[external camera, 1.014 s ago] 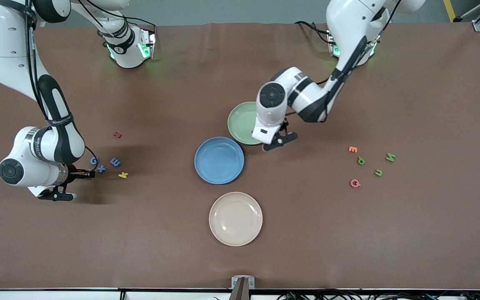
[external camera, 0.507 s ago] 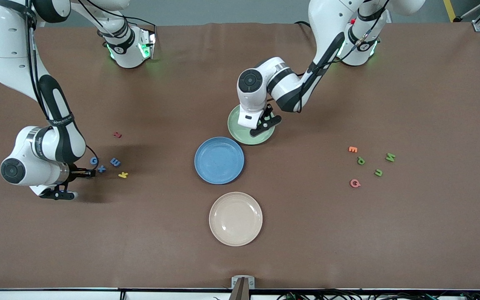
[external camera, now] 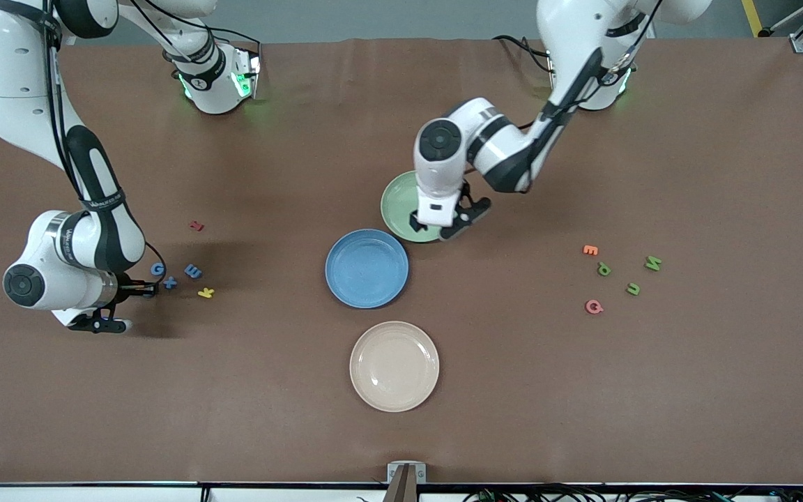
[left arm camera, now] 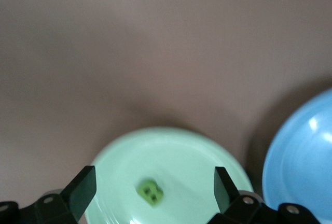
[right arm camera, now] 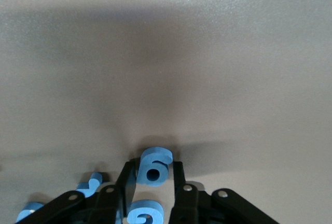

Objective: Sort letters by color into matching plates
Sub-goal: 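Place the green B on the green plate with the left gripper, then grasp the blue 6 with the right gripper while the left gripper returns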

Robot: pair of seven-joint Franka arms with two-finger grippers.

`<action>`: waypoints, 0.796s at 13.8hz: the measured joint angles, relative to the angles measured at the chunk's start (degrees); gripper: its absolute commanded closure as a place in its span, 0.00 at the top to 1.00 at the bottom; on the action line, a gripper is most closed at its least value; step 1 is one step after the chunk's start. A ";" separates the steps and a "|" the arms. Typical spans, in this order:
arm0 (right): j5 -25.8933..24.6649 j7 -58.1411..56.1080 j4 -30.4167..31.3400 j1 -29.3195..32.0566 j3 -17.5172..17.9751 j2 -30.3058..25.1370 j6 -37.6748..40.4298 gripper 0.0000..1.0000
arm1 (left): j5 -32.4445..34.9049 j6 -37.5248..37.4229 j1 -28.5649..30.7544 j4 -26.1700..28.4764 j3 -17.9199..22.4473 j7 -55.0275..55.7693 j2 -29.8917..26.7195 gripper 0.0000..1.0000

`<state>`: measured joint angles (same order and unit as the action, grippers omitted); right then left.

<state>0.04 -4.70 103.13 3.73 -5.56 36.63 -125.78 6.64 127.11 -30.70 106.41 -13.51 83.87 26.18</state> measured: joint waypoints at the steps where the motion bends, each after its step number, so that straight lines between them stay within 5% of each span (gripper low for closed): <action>1: 0.00 0.00 0.01 0.00 0.00 0.00 -0.05 0.30 | 0.02 -1.47 2.83 0.02 0.05 -2.90 -1.37 0.99; 6: 0.00 0.01 0.11 0.00 0.00 -0.02 -0.23 0.18 | 0.03 -5.51 14.83 0.47 0.06 -16.20 -5.23 0.97; 11: 0.00 0.74 -1.14 -2.14 0.51 -2.41 3.66 0.18 | 0.12 -5.59 23.53 4.13 0.07 -30.49 -6.53 0.93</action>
<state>0.04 -3.96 101.99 1.59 -5.05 34.23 -122.12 6.76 121.51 -7.17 110.54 -13.44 53.38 19.65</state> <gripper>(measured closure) 0.731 0.053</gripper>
